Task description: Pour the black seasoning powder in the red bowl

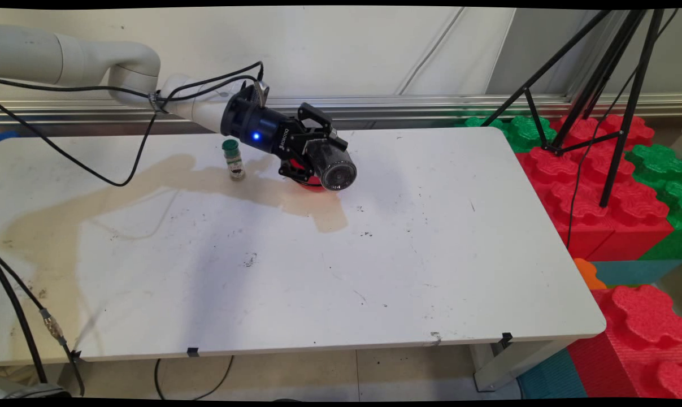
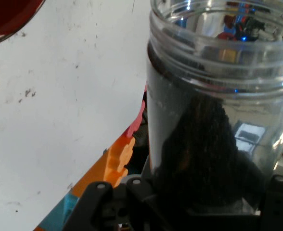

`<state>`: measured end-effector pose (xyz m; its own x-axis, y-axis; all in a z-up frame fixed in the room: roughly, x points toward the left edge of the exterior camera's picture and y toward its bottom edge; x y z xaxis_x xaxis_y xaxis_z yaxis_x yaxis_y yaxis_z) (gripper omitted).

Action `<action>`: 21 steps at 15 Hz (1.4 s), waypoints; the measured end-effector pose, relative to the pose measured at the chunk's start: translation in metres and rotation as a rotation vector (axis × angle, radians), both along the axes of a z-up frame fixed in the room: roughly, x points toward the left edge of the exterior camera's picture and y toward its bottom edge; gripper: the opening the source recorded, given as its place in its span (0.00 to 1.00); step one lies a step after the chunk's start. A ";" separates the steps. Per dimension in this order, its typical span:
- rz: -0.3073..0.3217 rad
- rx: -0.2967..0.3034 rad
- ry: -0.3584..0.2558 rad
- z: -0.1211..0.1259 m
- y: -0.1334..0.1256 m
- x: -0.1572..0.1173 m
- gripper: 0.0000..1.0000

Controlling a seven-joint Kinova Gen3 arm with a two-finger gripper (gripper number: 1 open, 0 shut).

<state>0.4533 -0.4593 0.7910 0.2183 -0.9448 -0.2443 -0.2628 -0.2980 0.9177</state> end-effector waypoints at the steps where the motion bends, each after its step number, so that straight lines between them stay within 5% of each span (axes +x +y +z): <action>1: 0.002 0.011 0.006 0.000 -0.001 0.001 0.00; 21: 0.092 0.193 0.080 0.007 -0.012 0.008 0.00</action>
